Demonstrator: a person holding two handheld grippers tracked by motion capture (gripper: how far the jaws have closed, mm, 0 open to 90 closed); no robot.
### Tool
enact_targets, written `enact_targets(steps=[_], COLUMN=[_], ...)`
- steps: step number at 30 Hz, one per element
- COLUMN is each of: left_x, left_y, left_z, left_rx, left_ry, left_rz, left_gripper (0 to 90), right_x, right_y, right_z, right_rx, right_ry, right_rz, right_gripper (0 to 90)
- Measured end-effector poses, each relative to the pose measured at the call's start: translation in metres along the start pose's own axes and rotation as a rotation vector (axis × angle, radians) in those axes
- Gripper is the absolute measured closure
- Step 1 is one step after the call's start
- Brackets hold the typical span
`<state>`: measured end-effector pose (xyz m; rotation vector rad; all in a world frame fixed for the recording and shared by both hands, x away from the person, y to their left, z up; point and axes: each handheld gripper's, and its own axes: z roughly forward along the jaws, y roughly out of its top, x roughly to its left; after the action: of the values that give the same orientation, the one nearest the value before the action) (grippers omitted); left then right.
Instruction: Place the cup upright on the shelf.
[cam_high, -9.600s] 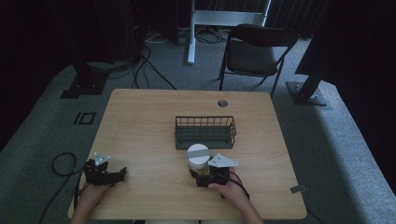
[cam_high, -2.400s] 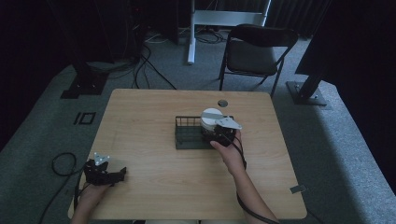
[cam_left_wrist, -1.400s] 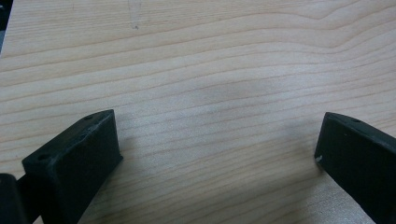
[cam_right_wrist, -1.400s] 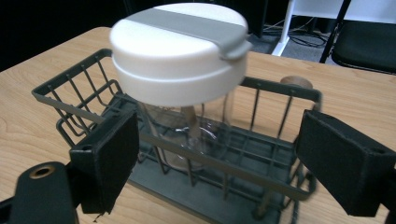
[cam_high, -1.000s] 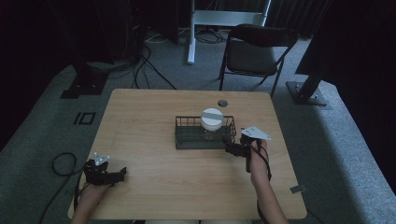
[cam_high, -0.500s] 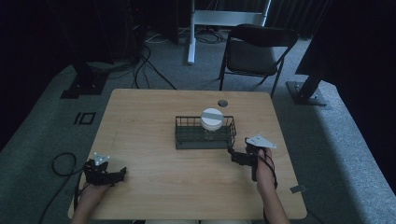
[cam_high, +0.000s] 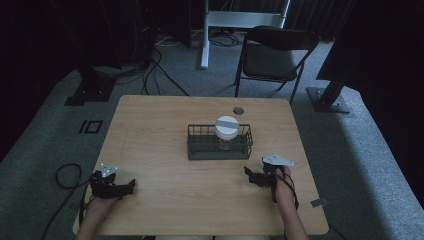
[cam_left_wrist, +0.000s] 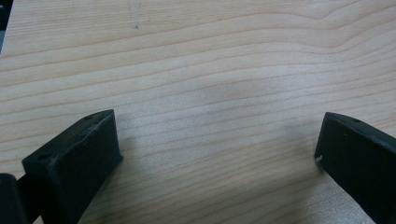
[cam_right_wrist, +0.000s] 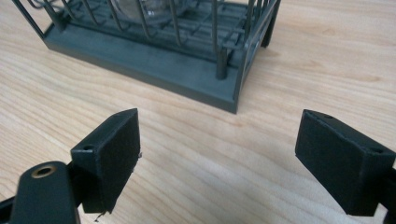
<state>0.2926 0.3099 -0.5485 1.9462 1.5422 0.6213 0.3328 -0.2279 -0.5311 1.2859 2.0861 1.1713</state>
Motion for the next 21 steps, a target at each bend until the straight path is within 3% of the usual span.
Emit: enact_targets(steps=[9, 14, 21], left_x=[0.000, 0.000, 0.000], left_y=[0.000, 0.000, 0.000], left_z=[0.000, 0.000, 0.000], left_rx=[0.000, 0.000, 0.000], left_ry=[0.000, 0.000, 0.000], left_rz=[0.000, 0.000, 0.000], left_gripper=[0.2, 0.2, 0.2], right_x=[-0.004, -0.004, -0.006], right_y=[-0.009, -0.012, -0.017], right_z=[0.002, 0.002, 0.004], right_rx=[0.057, 0.098, 0.115], right_ry=[-0.010, 0.007, -0.002], right_rz=[-0.024, -0.077, -0.067], right_gripper=[13.7, 13.7, 13.7])
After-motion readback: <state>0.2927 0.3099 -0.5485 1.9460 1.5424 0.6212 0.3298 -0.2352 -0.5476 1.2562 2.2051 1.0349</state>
